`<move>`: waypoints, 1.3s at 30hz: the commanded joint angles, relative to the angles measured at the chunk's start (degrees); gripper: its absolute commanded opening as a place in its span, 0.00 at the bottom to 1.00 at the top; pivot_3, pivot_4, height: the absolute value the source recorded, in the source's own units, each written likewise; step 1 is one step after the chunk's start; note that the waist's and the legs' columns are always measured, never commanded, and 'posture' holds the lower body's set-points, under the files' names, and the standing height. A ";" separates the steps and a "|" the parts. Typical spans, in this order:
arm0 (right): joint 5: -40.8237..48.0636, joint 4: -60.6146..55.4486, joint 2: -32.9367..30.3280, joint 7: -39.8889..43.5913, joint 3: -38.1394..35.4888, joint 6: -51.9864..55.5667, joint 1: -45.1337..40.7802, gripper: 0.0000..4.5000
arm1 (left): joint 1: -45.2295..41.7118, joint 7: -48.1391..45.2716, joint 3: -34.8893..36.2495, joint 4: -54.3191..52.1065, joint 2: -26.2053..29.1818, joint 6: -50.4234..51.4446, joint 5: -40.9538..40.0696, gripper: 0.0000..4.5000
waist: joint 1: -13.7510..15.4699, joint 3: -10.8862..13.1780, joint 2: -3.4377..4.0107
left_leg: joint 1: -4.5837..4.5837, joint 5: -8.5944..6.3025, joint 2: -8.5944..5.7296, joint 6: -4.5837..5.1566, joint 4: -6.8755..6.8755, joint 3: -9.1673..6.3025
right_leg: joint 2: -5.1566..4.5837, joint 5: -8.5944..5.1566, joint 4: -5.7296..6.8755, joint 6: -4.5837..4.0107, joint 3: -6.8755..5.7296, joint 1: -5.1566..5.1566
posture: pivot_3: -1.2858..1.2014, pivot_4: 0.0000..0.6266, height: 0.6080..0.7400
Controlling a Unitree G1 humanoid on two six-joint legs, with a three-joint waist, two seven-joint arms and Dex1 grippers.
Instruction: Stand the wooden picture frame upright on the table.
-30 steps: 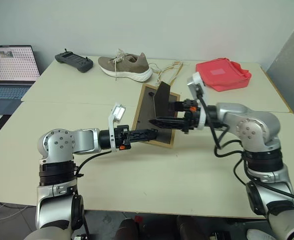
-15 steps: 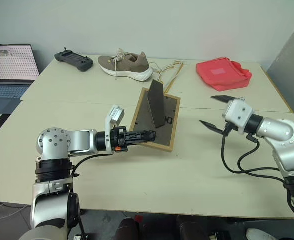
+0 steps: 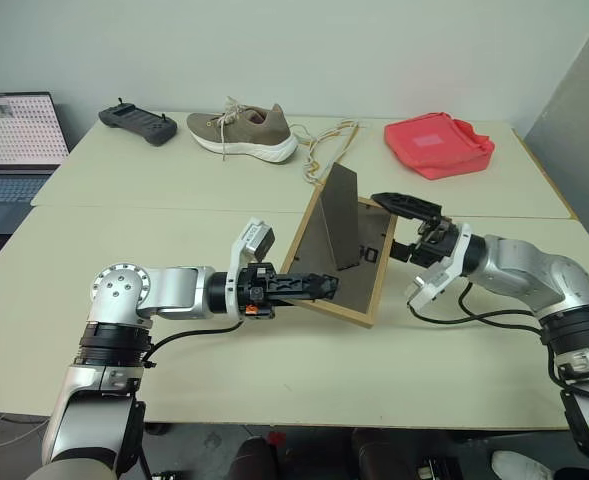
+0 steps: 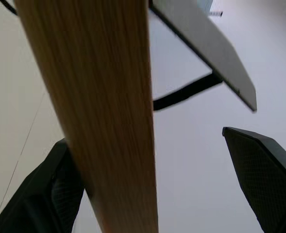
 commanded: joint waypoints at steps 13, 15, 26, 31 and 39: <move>1.86 2.78 -1.53 -1.28 0.95 -2.64 -2.82 0.30 | 1.56 -1.11 -1.41 -4.72 2.42 -4.25 -2.81 0.29 | -0.10 0.00 0.00 | 0.03 0.01 -0.01 0.02 0.00 0.02 | 0.00 0.00 0.04 0.00 0.02 0.00 | 0.52 0.24 1.00; 1.91 3.01 -1.55 -1.31 1.04 -2.54 -3.04 0.30 | 1.70 -1.32 -1.78 -5.37 3.00 -4.34 -2.81 0.29 | -0.11 0.00 0.00 | 0.03 0.01 -0.01 0.02 0.00 0.01 | 0.01 0.00 0.04 -0.01 0.01 0.00 | 0.52 0.24 1.00; 30.65 5.27 1.24 18.99 5.27 8.68 -1.81 0.29 | 0.55 0.05 7.59 -0.63 10.10 -12.05 -0.34 0.82 | -0.35 0.00 0.00 | 0.03 0.02 0.03 0.05 0.02 0.01 | 0.00 0.00 0.13 -0.02 0.00 0.00 | 0.52 0.24 1.00; 58.94 -0.62 8.07 41.28 3.73 37.33 1.78 0.29 | 6.59 -4.22 11.99 -18.23 15.49 -15.67 14.77 1.00 | -0.50 0.01 0.04 | 0.02 0.02 0.16 0.05 -0.04 -0.12 | -0.04 -0.01 0.09 -0.04 -0.03 0.00 | 0.52 0.24 1.00; 79.79 -0.28 14.87 52.09 -4.03 78.66 -1.23 0.29 | 13.83 -7.77 5.89 -36.15 13.72 -37.98 52.35 1.00 | 0.79 0.01 0.04 | 0.02 0.05 0.06 0.00 -0.01 0.12 | -0.06 -0.01 0.16 -0.05 -0.03 0.00 | 0.52 0.24 1.00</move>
